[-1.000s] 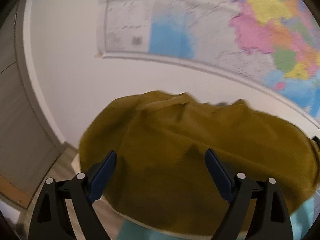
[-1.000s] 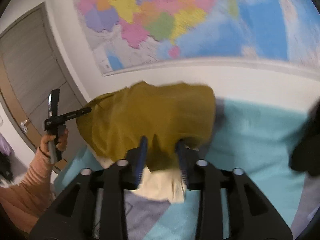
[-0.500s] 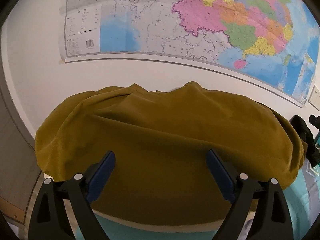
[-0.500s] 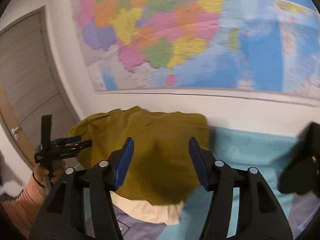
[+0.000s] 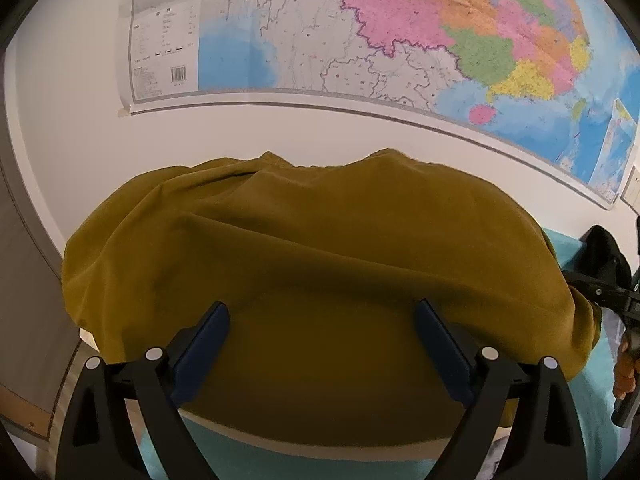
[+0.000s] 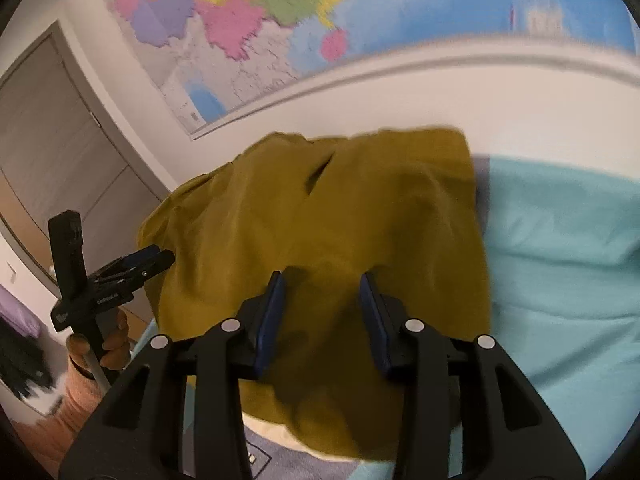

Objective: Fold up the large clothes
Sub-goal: 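Lower the jacket onto the cream pillow and open both tools, then withdraw both open tools from the jacket stacked on the pillow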

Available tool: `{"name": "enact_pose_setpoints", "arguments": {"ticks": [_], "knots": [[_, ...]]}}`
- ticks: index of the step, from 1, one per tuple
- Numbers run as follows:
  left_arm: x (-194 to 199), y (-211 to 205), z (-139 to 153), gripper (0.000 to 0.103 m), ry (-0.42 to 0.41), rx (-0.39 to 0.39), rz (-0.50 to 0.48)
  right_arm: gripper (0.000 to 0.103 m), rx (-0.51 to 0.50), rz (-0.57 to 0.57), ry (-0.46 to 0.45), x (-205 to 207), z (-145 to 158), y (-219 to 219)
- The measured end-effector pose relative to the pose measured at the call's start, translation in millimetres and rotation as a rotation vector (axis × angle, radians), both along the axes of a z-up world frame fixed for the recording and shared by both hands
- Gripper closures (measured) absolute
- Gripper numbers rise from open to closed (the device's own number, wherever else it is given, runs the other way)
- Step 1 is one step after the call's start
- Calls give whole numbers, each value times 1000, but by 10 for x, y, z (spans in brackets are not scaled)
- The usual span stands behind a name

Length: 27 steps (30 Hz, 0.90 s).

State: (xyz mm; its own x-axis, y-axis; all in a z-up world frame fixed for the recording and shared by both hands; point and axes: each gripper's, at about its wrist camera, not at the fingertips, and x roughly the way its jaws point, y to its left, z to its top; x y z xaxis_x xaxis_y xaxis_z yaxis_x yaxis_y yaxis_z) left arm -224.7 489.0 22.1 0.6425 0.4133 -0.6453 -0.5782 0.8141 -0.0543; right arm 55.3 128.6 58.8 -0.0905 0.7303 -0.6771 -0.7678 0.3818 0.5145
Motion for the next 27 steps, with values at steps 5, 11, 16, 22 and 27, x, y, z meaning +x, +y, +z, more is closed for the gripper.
{"name": "enact_pose_setpoints", "arguments": {"ticks": [5,11,16,22,27], "knots": [[2,-192,57,12,-2,40,-11,59,73,16,-106,-216,287,-81],[31,-434,40,8,-13,68,-43,59,25,109,-141,-497,126,116],[132,-467,-142,7,28,56,-45,54,-30,131,-168,-615,-112,253],[73,-526,-96,7,22,59,-25,47,11,114,-164,-641,56,131],[-1,-627,-63,7,16,77,-7,47,46,86,-165,-679,161,-68]]}}
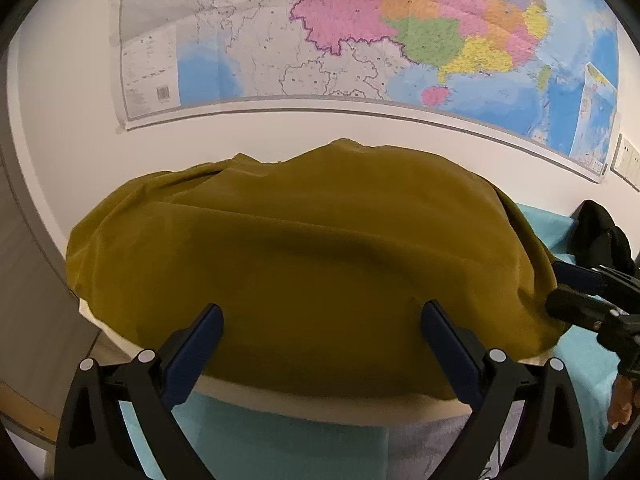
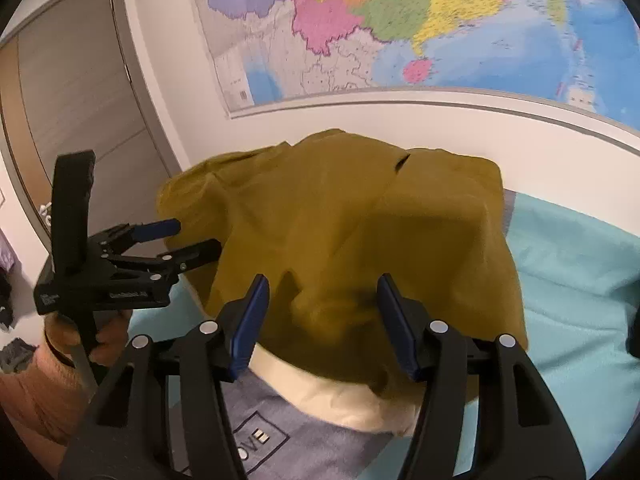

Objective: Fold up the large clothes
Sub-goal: 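Withdraw both open tools from the jacket stacked on the pillow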

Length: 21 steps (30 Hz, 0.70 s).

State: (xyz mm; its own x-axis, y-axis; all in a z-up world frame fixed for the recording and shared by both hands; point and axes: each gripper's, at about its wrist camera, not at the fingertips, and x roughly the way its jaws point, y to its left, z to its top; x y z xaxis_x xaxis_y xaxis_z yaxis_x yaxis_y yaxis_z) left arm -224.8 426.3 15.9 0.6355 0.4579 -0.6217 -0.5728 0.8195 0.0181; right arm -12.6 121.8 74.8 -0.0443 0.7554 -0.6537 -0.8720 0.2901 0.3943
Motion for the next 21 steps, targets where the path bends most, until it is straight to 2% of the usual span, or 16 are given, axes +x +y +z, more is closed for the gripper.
{"name": "enact_pose_setpoints", "arguments": {"ticks": [8,15,21], "knots": [[19,-84,-115,7,11,-8,5,47,-77,48,-18,-156,-249,39],[-63,-123,-131,7,-6,-34,16,47,-87,92,9,-159,-213,-40],[-146,-192,-93,7,-33,-51,24,46,-27,49,35,-98,-56,-198]]}}
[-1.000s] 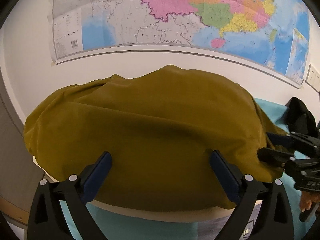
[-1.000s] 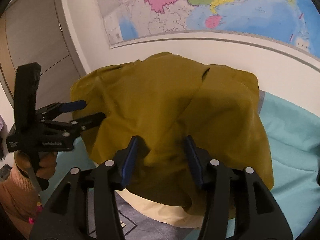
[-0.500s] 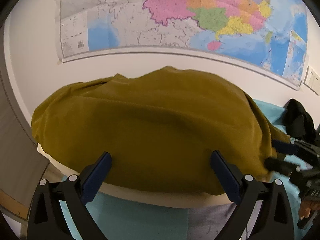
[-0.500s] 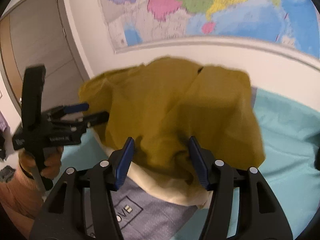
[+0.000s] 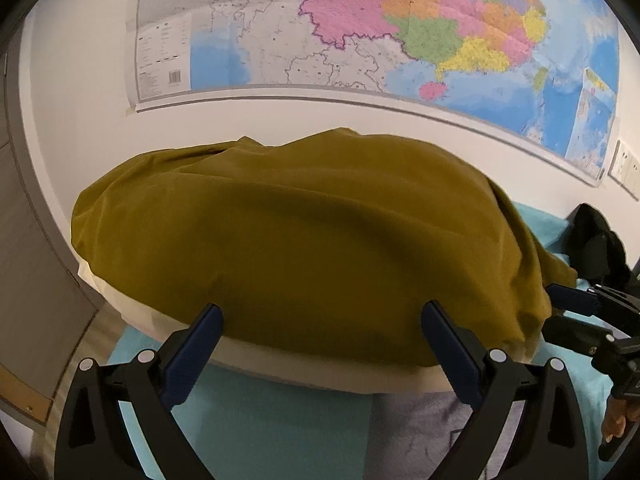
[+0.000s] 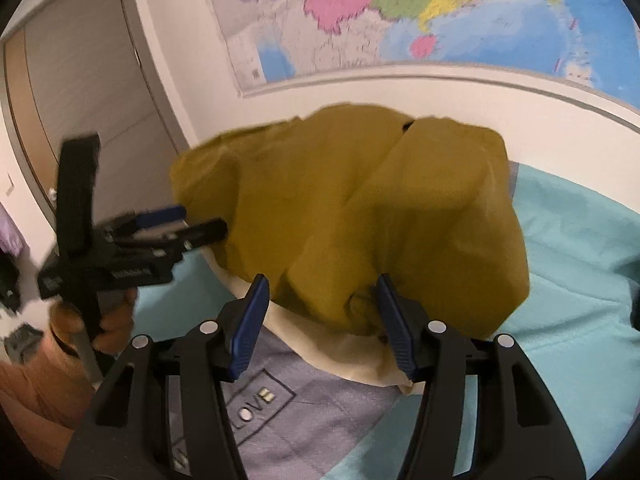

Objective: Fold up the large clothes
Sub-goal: 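Withdraw both open tools from the jacket stacked on the pillow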

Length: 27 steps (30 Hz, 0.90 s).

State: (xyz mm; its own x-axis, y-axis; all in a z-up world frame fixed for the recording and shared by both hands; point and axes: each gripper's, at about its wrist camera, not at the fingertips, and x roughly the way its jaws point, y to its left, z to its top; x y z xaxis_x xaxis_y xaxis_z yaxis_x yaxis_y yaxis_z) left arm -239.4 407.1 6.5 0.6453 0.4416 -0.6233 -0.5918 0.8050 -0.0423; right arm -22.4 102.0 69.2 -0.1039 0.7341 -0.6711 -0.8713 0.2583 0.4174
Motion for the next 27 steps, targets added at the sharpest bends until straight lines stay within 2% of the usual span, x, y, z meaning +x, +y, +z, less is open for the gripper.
{"name": "enact_pose_setpoints", "arguments": {"ticks": [2,4,5,11,17,27], "knots": [[-38,-43,11,7,-10,-18,4,42,24,-7,-8,-31,48,-61],[-88,-133,18,7,-25,-25,6,31,38,-22,-36,-98,91,-132],[-94,-169,21,7,-25,-24,6,30,38,-21,-39,-125,96,-151],[-186,-459,6,7,-58,8,54,12,29,-29,-97,-343,104,-291],[-263,-671,-77,7,-50,-15,77,6,31,-58,-102,-416,85,-467],[-397,-914,-184,7,-10,-20,127,6,34,-45,-117,-597,106,-694]]}}
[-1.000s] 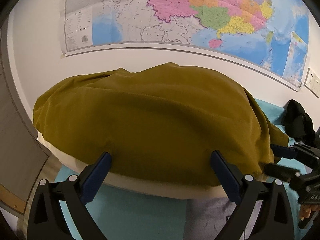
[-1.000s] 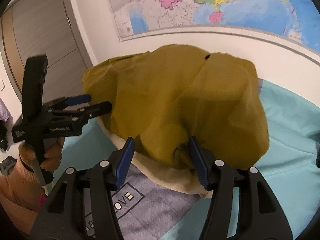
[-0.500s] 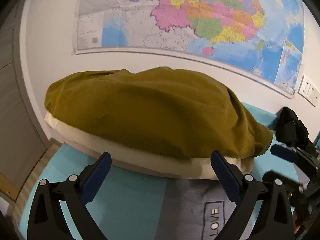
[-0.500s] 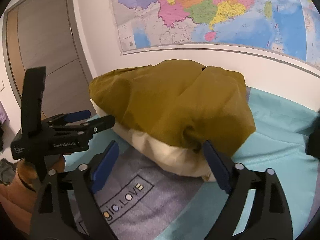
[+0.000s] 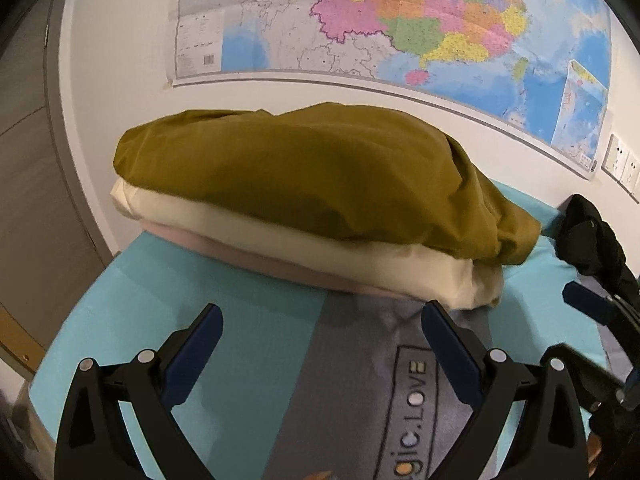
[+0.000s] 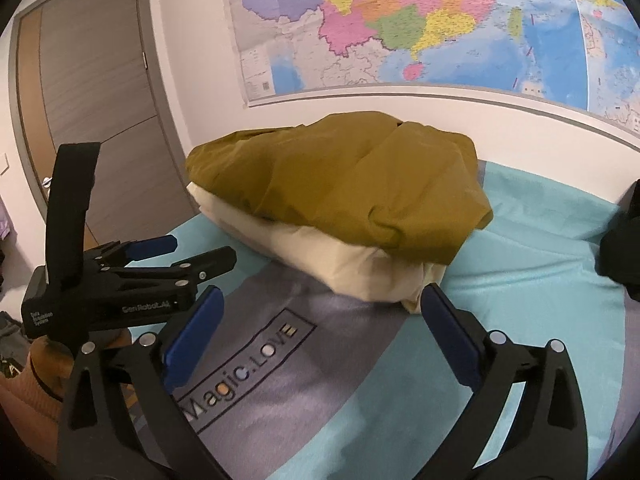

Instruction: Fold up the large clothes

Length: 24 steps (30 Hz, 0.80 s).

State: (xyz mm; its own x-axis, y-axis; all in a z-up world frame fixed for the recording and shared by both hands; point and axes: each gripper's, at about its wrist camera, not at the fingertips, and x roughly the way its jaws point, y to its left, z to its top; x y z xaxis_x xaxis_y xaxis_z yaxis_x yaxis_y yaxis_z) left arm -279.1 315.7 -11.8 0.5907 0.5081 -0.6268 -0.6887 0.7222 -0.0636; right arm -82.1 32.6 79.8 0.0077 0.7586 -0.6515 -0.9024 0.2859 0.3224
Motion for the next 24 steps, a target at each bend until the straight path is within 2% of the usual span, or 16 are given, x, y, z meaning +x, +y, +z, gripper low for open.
{"name": "enact_pose_setpoints", "arguments": {"ticks": [5,24], "knots": [[-49,-114,-18,7,12,14,25,6,-9,0,15,-53,-21,-88],[-111,-366,-7,7,29,28,20,6,-3,-11,16,-141,9,-281]]}}
